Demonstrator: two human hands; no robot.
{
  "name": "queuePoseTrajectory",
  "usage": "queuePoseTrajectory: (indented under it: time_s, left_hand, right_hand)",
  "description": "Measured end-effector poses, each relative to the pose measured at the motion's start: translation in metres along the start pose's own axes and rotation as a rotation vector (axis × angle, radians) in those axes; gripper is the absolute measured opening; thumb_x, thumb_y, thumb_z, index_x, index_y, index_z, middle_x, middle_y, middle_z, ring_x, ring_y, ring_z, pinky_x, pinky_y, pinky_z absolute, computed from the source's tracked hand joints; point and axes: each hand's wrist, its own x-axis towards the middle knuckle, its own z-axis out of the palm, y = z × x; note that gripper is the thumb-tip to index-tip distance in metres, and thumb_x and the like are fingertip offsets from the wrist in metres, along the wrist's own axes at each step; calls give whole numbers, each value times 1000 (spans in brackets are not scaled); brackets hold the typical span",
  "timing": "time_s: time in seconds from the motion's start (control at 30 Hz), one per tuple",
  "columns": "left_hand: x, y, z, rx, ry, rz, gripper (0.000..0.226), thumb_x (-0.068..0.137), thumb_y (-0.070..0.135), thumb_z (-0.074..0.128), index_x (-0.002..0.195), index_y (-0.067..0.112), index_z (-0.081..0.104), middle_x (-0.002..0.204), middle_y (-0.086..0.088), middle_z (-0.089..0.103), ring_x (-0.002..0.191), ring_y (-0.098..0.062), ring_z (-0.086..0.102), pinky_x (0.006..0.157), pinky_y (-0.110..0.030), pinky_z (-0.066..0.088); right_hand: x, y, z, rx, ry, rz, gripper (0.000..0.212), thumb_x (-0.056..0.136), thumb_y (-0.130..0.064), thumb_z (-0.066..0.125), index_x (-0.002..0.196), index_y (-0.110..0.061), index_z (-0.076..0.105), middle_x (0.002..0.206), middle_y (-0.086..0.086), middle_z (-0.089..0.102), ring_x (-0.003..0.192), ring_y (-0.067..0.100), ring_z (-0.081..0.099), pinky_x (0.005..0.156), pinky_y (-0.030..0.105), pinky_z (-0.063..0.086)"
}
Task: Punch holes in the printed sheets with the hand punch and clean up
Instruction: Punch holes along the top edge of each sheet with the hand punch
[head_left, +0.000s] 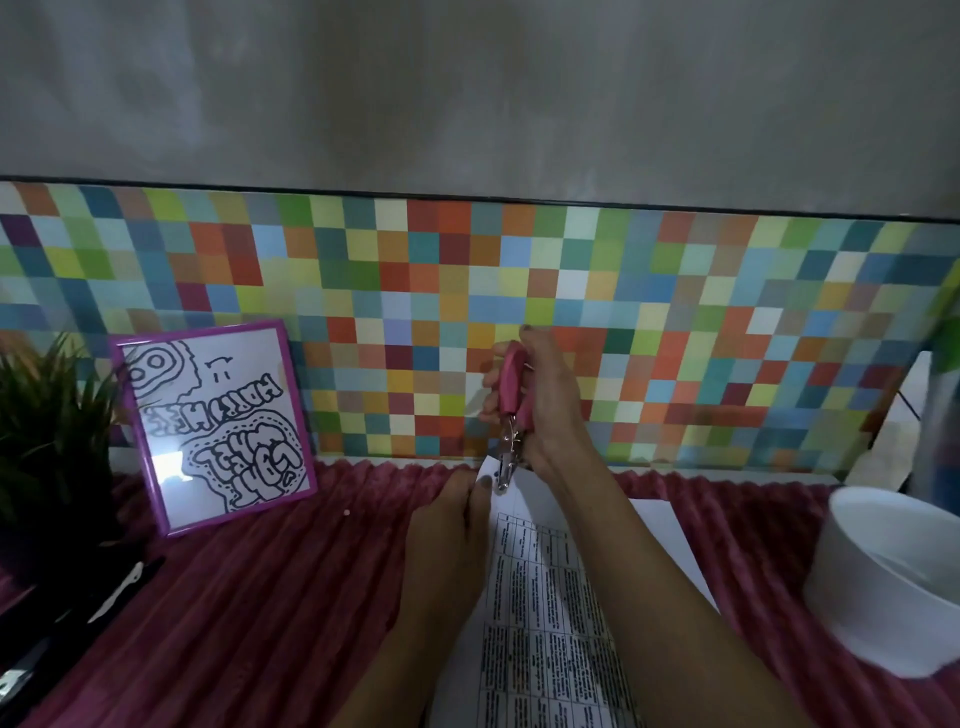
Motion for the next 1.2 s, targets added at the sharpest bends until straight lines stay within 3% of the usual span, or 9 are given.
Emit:
queuePoseTrajectory:
  time_s: [0.1, 0.3, 0.4, 0.47, 0.77, 0.97, 1.2]
  left_hand:
    - [-1, 2, -1, -1, 21, -20, 42, 100, 20, 48, 61, 28, 34, 44, 4, 38, 43, -7, 45, 44, -20, 28]
    - [-2, 0, -3, -54, 13, -46, 35, 101, 20, 46, 66, 24, 41, 50, -3, 47, 45, -8, 45, 49, -31, 36]
    - [-2, 1, -2, -47, 18, -46, 27, 100, 19, 47, 74, 25, 48, 59, -6, 58, 56, -13, 55, 57, -32, 41]
    - [-2, 0, -1, -52, 26, -51, 23, 100, 19, 48, 79, 14, 54, 67, -12, 63, 65, -18, 57, 62, -36, 42]
    - [-2, 1, -2, -31, 49, -56, 39, 99, 13, 50, 63, 20, 36, 49, 2, 40, 47, -4, 43, 48, -23, 29]
    - [-3, 2, -2, -3, 44, -41, 32, 99, 18, 48, 67, 15, 44, 48, 1, 43, 47, -6, 46, 48, -37, 32]
    - [-3, 2, -3, -37, 30, -28, 28, 100, 19, 47, 72, 16, 49, 53, -2, 50, 52, -7, 49, 53, -32, 37]
  right_hand:
    - [1, 1, -3, -41, 39, 15, 31, 96, -34, 51, 91, -5, 63, 67, 11, 59, 47, 21, 51, 49, 29, 47]
    - [1, -5, -45, 21, 176, 0, 29, 93, -31, 52, 78, -9, 63, 61, 8, 55, 41, 18, 46, 45, 24, 40]
    - [0, -7, -60, 97, 249, -19, 33, 93, -32, 50, 72, -9, 61, 61, 10, 50, 40, 20, 42, 44, 25, 35]
    - [0, -9, -62, 127, 270, -25, 32, 93, -33, 49, 75, -8, 60, 60, 9, 50, 40, 20, 41, 42, 25, 34]
    - [4, -13, -63, 125, 284, -74, 32, 91, -33, 51, 70, -11, 61, 56, 9, 51, 37, 19, 40, 40, 24, 36]
    - [5, -14, -65, 73, 278, -99, 31, 92, -32, 49, 71, -11, 60, 58, 12, 50, 39, 21, 39, 40, 25, 36]
    - [2, -15, -64, 48, 277, -117, 31, 92, -29, 48, 69, -11, 58, 60, 14, 49, 39, 21, 38, 41, 25, 36]
